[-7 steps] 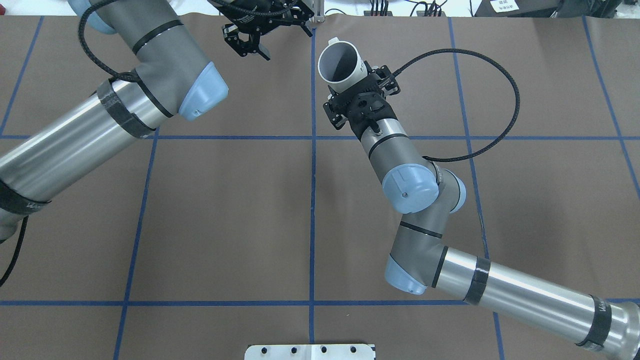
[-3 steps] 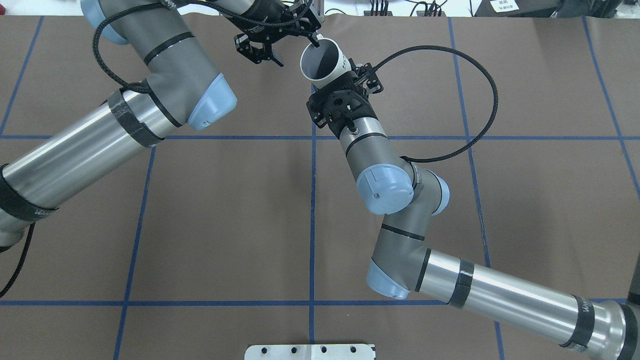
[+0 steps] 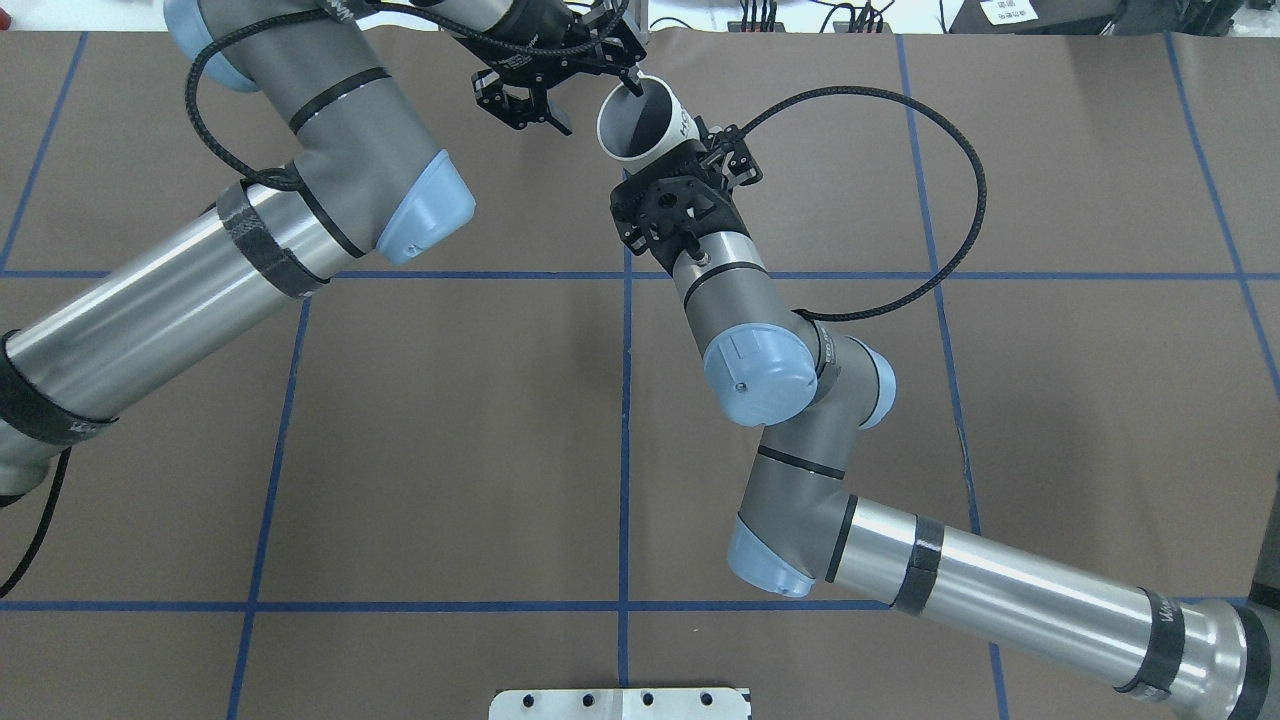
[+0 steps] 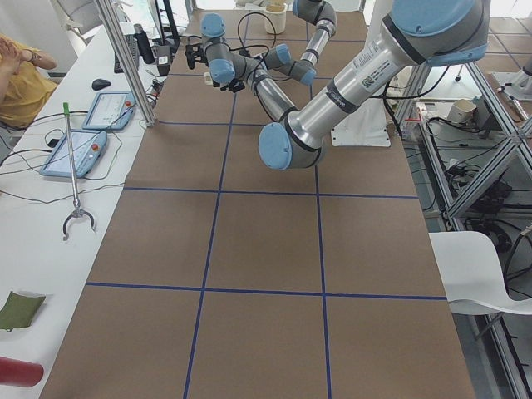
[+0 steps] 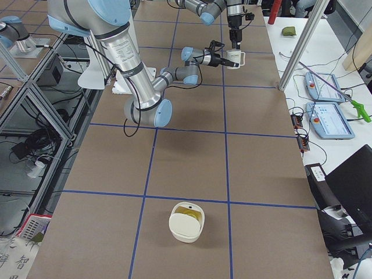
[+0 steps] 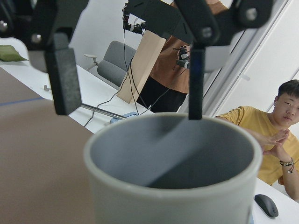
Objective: Left arm hands cup to right arm to dump lemon
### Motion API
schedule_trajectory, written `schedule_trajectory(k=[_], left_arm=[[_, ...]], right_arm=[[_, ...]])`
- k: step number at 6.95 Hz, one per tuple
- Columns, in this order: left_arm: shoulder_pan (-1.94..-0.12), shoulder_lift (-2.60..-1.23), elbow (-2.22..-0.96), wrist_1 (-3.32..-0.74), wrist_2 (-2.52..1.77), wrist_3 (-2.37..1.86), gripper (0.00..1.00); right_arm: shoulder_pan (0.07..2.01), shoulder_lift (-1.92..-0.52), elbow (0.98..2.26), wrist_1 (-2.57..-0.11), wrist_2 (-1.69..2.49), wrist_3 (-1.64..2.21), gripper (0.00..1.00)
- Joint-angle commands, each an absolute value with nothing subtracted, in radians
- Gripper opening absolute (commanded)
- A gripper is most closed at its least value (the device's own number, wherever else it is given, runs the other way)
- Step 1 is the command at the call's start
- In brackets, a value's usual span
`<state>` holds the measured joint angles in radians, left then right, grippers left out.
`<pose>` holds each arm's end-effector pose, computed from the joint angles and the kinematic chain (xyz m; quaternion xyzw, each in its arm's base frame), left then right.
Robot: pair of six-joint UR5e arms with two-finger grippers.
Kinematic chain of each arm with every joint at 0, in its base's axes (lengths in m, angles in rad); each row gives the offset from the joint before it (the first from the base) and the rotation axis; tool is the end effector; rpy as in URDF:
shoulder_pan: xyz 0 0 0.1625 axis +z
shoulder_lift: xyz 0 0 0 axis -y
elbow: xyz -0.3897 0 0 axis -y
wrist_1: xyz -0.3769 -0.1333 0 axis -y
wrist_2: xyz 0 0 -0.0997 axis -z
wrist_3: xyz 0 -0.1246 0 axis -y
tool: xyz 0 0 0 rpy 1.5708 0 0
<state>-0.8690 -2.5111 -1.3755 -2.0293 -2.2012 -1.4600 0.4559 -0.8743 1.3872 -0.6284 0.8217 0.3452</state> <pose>0.4201 -0.5897 0.0798 0.0277 0.5951 -0.1270 0.7930 -0.5150 -0.4955 0.1880 0.6434 -0.2092 -0.0354 0.7355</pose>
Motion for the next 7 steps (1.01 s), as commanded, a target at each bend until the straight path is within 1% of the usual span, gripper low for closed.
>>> schedule_trajectory(k=[1, 3, 4, 5, 6, 7], left_arm=[[-0.864, -2.51, -1.374, -2.029, -2.201, -1.459, 0.73], [-0.854, -2.51, -1.374, -2.029, -2.2, -1.457, 0.63], [-0.85, -2.51, -1.373, -2.029, -2.2, -1.456, 0.56], [-0.844, -2.51, -1.373, -2.029, -2.2, -1.456, 0.46], [-0.842, -2.51, -1.373, -2.031, -2.2, -1.454, 0.4], [-0.836, -2.51, -1.373, -2.031, -2.198, -1.453, 0.39]], right_arm=[[0.457, -0.873, 1.388, -0.63, 0.822, 0.348, 0.0], [0.46, -0.871, 1.388, -0.63, 0.822, 0.367, 0.0], [0.462, -0.871, 1.388, -0.63, 0.822, 0.367, 0.0], [0.462, -0.871, 1.388, -0.63, 0.822, 0.368, 0.0], [0.462, -0.87, 1.388, -0.63, 0.822, 0.368, 0.0], [0.462, -0.871, 1.388, -0.63, 0.822, 0.368, 0.0]])
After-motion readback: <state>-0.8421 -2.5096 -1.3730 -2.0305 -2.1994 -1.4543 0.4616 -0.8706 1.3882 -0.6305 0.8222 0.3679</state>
